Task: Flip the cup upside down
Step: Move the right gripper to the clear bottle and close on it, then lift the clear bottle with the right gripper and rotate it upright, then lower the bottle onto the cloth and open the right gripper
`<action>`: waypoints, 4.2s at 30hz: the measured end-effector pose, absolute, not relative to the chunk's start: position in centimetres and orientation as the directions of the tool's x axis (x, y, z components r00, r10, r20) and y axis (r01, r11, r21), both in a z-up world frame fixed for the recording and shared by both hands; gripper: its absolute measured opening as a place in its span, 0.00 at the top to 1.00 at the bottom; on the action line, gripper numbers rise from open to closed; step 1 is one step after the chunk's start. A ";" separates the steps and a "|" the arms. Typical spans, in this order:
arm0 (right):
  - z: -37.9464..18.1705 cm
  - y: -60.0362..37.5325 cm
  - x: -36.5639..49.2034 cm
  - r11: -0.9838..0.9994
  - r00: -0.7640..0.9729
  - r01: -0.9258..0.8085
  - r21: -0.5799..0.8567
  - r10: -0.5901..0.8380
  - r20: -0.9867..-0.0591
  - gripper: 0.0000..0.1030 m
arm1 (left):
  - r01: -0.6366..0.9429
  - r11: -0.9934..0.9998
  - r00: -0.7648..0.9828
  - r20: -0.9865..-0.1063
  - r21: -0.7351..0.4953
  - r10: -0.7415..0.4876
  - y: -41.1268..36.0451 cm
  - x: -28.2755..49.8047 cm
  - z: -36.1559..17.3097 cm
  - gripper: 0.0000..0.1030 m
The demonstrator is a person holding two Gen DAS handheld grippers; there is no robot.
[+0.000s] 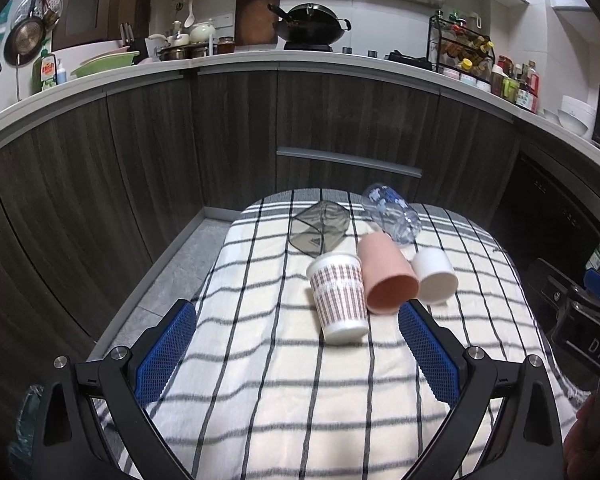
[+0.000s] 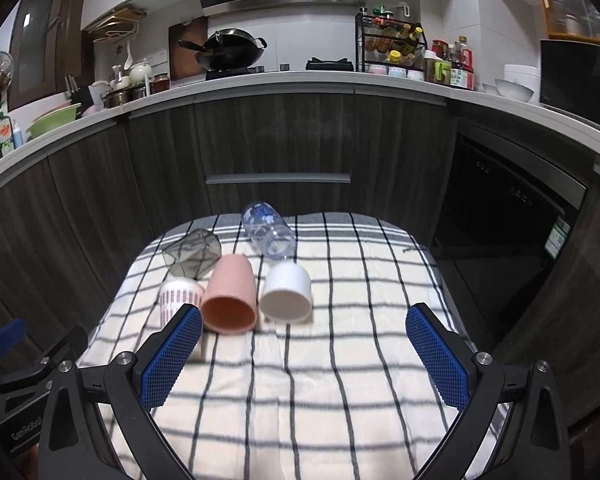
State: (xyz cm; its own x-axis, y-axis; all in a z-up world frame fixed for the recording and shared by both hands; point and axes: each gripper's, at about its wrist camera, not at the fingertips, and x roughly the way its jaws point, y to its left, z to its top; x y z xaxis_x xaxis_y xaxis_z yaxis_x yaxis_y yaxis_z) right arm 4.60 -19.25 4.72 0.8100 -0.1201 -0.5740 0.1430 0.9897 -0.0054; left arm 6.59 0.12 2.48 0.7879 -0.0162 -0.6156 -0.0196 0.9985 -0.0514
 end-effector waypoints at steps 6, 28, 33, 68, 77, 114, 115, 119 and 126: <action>5.2 -19.1 10.0 0.994 0.796 0.103 -0.030 -0.100 -0.597 0.01 | -0.037 0.998 0.781 -0.624 -0.045 0.001 -0.2 9.7 2.7 0.00; 1.6 -18.3 27.2 0.998 0.665 -0.016 -0.068 -0.040 -0.746 0.01 | -0.090 0.993 0.753 -0.658 -0.073 0.020 0.3 23.2 0.2 0.00; -0.1 -18.0 31.0 0.997 0.611 -0.046 -0.065 -0.024 -0.791 0.01 | -0.116 0.989 0.743 -0.669 -0.086 0.029 0.8 25.0 -1.0 0.00; -10.5 -16.3 43.3 0.989 0.304 -0.057 -0.140 -0.116 -0.946 0.31 | -0.171 0.981 0.704 -0.709 -0.094 0.054 1.2 29.8 -4.9 0.00; -9.4 -16.7 42.7 0.992 0.348 -0.034 -0.119 -0.099 -0.932 0.33 | -0.173 0.978 0.712 -0.700 -0.112 0.046 1.7 29.6 -4.3 0.00; -5.9 -16.0 10.6 0.962 0.442 0.143 0.233 0.149 -0.885 0.33 | -0.131 0.990 0.803 -0.591 -0.044 0.080 6.6 8.2 0.8 0.00; -6.2 -15.9 10.3 0.961 0.443 0.145 0.234 0.148 -0.884 0.33 | -0.126 0.991 0.799 -0.597 -0.037 0.079 6.5 7.9 0.6 0.00; -7.6 -15.6 9.4 0.961 0.436 0.145 0.234 0.150 -0.887 0.33 | -0.104 0.994 0.785 -0.616 -0.030 0.063 6.0 7.3 0.0 0.00; -9.5 -15.3 8.2 0.959 0.412 0.162 0.234 0.150 -0.899 0.33 | -0.083 0.996 0.760 -0.649 -0.019 0.051 5.8 7.0 -1.1 0.00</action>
